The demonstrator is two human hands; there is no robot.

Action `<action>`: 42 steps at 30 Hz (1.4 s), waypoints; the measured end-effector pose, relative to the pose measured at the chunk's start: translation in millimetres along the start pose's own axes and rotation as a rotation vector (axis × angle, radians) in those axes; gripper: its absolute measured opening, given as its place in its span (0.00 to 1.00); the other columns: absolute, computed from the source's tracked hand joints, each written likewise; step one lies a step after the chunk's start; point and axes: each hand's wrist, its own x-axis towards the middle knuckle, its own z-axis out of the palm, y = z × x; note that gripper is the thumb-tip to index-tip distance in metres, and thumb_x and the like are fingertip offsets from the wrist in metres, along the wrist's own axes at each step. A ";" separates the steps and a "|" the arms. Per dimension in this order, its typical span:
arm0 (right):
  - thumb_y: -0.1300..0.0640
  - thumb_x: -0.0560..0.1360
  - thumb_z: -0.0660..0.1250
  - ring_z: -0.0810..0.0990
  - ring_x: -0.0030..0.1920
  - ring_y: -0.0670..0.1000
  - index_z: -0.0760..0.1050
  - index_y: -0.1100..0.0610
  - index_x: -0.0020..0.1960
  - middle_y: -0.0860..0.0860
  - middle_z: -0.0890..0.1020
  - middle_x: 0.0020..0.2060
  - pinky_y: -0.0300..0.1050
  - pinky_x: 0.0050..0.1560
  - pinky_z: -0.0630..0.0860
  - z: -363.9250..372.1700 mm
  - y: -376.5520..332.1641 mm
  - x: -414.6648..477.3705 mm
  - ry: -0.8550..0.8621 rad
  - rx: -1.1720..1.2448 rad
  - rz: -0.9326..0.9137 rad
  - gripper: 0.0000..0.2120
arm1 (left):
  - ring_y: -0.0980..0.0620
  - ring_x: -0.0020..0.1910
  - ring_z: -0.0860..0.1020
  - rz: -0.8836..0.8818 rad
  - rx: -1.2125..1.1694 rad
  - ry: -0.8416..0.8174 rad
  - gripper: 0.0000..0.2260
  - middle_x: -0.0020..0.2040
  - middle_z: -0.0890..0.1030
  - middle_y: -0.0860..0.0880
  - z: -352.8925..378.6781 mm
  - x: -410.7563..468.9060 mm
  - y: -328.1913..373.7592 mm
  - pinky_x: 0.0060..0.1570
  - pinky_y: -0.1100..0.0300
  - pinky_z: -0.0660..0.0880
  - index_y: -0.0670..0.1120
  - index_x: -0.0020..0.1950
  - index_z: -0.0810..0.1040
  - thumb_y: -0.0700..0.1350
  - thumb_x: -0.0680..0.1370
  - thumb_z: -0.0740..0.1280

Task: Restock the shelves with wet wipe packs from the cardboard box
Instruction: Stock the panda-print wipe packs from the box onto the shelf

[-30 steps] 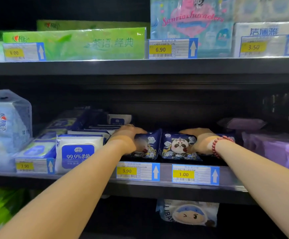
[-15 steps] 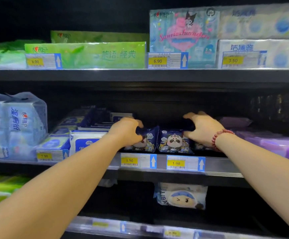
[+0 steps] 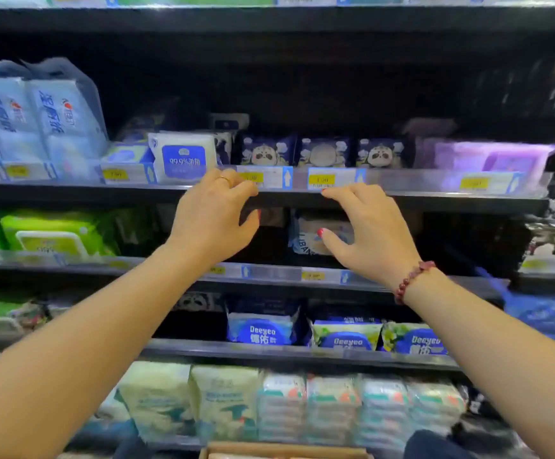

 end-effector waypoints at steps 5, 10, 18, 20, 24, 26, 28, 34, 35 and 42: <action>0.49 0.70 0.70 0.75 0.56 0.57 0.73 0.56 0.63 0.52 0.78 0.55 0.53 0.53 0.72 37.3 -21.7 -68.8 -0.077 0.057 0.020 0.24 | 0.40 0.52 0.76 -0.056 -0.057 -0.100 0.16 0.53 0.80 0.45 30.1 -82.4 4.4 0.39 0.51 0.76 0.44 0.57 0.80 0.46 0.72 0.72; 0.48 0.68 0.67 0.76 0.55 0.58 0.74 0.55 0.61 0.52 0.78 0.54 0.52 0.52 0.72 83.4 -32.4 -129.8 -0.218 0.139 0.108 0.23 | 0.39 0.51 0.78 -0.091 -0.047 -0.300 0.17 0.51 0.81 0.44 76.5 -160.9 3.5 0.40 0.49 0.78 0.42 0.55 0.81 0.45 0.68 0.75; 0.48 0.70 0.69 0.72 0.61 0.58 0.71 0.53 0.65 0.53 0.76 0.59 0.54 0.58 0.71 159.3 -40.2 -221.7 -0.531 0.221 0.274 0.25 | 0.41 0.60 0.74 -0.304 -0.139 -0.609 0.21 0.60 0.78 0.44 142.7 -263.9 18.6 0.50 0.49 0.74 0.45 0.63 0.77 0.49 0.72 0.71; 0.48 0.71 0.69 0.71 0.62 0.57 0.71 0.52 0.66 0.53 0.75 0.60 0.53 0.61 0.70 175.0 -41.1 -243.6 -0.598 0.256 0.334 0.24 | 0.43 0.63 0.72 -0.375 -0.177 -0.663 0.21 0.63 0.76 0.45 156.2 -285.2 25.3 0.53 0.51 0.73 0.46 0.66 0.75 0.50 0.74 0.69; 0.48 0.72 0.68 0.69 0.64 0.57 0.70 0.53 0.68 0.53 0.74 0.61 0.51 0.62 0.66 200.5 -46.2 -285.7 -0.745 0.297 0.466 0.25 | 0.44 0.67 0.68 -0.494 -0.231 -0.854 0.22 0.67 0.72 0.45 183.9 -329.3 37.6 0.58 0.51 0.71 0.48 0.69 0.71 0.52 0.76 0.67; 0.48 0.72 0.68 0.69 0.65 0.56 0.69 0.52 0.68 0.53 0.74 0.62 0.49 0.61 0.65 211.2 -49.3 -308.6 -0.817 0.309 0.537 0.25 | 0.43 0.68 0.66 -0.566 -0.280 -0.912 0.22 0.67 0.72 0.45 197.6 -352.8 45.0 0.59 0.50 0.71 0.48 0.68 0.72 0.53 0.76 0.67; 0.49 0.72 0.69 0.69 0.65 0.55 0.69 0.52 0.67 0.53 0.73 0.61 0.49 0.63 0.66 221.3 -52.8 -333.5 -0.878 0.354 0.603 0.25 | 0.41 0.68 0.66 -0.649 -0.358 -0.911 0.23 0.65 0.74 0.44 208.7 -375.3 54.2 0.63 0.50 0.69 0.47 0.65 0.75 0.54 0.72 0.67; 0.46 0.74 0.66 0.66 0.68 0.56 0.60 0.48 0.73 0.53 0.67 0.67 0.52 0.67 0.67 255.6 -63.9 -397.6 -1.224 0.400 0.714 0.30 | 0.44 0.70 0.65 -0.925 -0.576 -1.103 0.27 0.70 0.68 0.44 237.3 -436.2 80.1 0.66 0.51 0.67 0.51 0.72 0.68 0.52 0.75 0.70; 0.45 0.74 0.66 0.66 0.69 0.56 0.59 0.48 0.74 0.54 0.66 0.68 0.52 0.67 0.67 261.4 -65.9 -404.9 -1.276 0.408 0.722 0.31 | 0.43 0.70 0.66 -0.954 -0.589 -1.124 0.28 0.70 0.68 0.44 241.6 -444.0 84.4 0.66 0.51 0.67 0.50 0.73 0.67 0.53 0.75 0.70; 0.48 0.73 0.68 0.73 0.41 0.50 0.61 0.46 0.69 0.57 0.74 0.57 0.41 0.38 0.72 290.0 -76.3 -430.7 -1.332 0.552 0.982 0.27 | 0.44 0.72 0.64 -1.090 -0.798 -1.265 0.34 0.74 0.64 0.45 264.3 -461.8 103.2 0.67 0.52 0.65 0.53 0.77 0.57 0.50 0.76 0.71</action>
